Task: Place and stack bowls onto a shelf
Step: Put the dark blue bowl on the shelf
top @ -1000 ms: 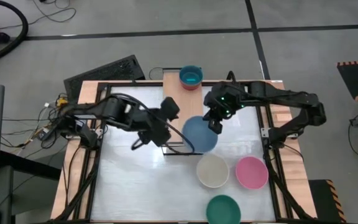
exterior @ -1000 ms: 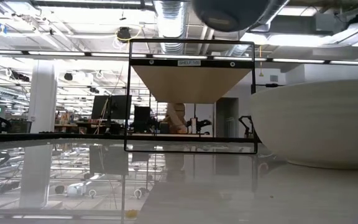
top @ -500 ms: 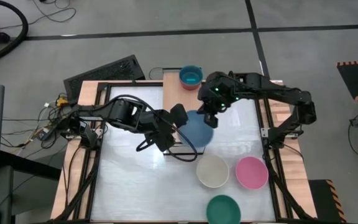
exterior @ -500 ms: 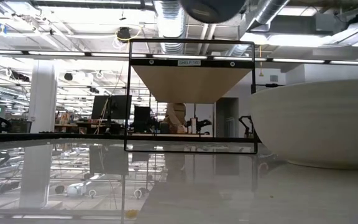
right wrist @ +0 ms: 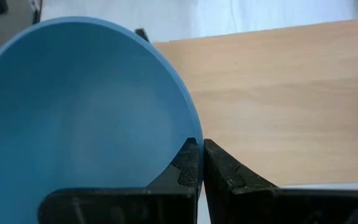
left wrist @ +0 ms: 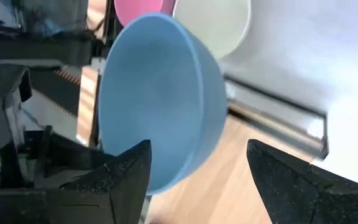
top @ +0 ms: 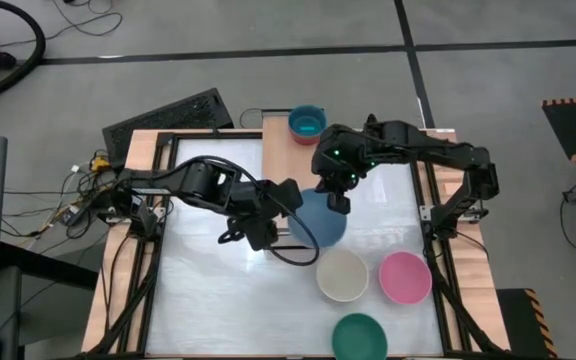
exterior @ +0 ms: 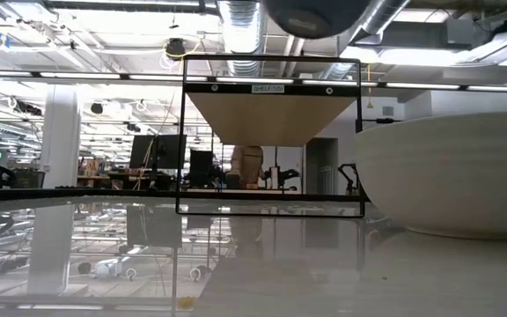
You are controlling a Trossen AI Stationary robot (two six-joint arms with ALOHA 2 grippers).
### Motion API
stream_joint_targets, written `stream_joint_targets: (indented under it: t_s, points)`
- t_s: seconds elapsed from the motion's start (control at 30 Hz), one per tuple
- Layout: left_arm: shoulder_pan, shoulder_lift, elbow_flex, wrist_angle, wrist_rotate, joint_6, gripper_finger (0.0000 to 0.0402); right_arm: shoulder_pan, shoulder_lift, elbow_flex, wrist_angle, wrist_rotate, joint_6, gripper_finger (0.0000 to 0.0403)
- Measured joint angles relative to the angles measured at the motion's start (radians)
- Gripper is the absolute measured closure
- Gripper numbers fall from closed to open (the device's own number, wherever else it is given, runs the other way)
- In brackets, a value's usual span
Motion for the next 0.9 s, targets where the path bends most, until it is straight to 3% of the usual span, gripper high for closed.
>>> stream_joint_targets:
  t_s: [0.3,0.57,0.7,0.9]
  points:
    - [-0.005,0.000,-0.042,0.032,0.025,0.032,0.0150,0.031,-0.003,0.088,-0.009,-0.017,-0.027,0.0376]
    - [-0.012,-0.001,-0.086,0.046,-0.017,0.039,0.0155,0.054,-0.001,0.096,-0.012,-0.015,-0.021,0.0376]
    - [-0.013,0.000,-0.087,0.041,-0.057,0.045,0.0192,0.055,0.005,0.096,-0.010,-0.016,-0.015,0.0376]
    - [-0.012,0.000,-0.087,0.045,-0.063,0.089,0.0288,0.055,0.005,0.096,-0.008,-0.017,-0.022,0.0376]
